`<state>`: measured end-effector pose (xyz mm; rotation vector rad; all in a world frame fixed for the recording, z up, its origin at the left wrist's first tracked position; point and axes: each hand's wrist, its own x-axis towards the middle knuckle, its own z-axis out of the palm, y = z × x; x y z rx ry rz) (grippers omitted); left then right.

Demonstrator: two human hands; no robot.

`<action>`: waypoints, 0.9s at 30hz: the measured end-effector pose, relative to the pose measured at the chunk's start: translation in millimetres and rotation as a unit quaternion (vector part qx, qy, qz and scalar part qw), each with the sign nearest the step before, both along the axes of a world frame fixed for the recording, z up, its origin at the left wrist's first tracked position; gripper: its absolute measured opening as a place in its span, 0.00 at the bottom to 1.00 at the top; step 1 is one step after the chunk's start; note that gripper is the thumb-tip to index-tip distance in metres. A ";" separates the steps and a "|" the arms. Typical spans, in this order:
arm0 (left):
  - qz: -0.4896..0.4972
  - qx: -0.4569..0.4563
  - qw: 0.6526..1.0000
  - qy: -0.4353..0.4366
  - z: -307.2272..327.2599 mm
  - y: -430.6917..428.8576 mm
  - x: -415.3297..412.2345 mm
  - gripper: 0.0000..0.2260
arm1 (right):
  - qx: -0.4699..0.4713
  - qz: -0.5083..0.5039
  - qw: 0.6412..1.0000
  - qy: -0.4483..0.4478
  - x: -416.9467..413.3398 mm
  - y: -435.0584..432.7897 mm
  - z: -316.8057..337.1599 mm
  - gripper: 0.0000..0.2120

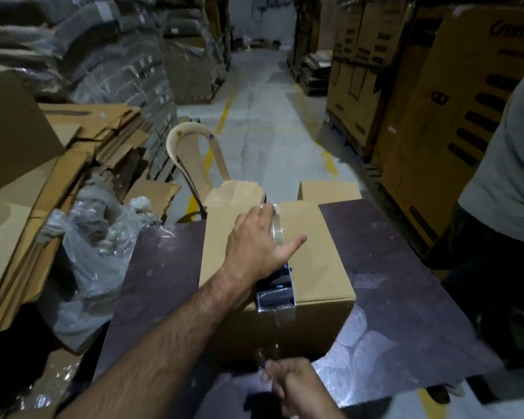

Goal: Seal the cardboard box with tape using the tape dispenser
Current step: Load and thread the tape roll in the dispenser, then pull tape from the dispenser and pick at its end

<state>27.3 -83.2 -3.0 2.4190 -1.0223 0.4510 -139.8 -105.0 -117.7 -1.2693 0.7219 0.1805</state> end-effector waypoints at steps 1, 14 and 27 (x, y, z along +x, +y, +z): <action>0.002 0.006 1.000 0.005 0.4 -0.6 -0.4 0.30 | -0.010 0.011 1.000 0.000 -5.0 -1.0 -0.5 0.17; 0.014 -0.207 0.970 0.126 10.3 74.4 -44.6 0.10 | -0.047 -0.025 0.997 -0.053 -10.1 6.3 23.5 0.17; 0.105 -0.140 0.748 0.641 -49.3 155.4 -144.1 0.17 | -0.070 -0.103 0.989 -0.081 4.3 51.1 42.9 0.13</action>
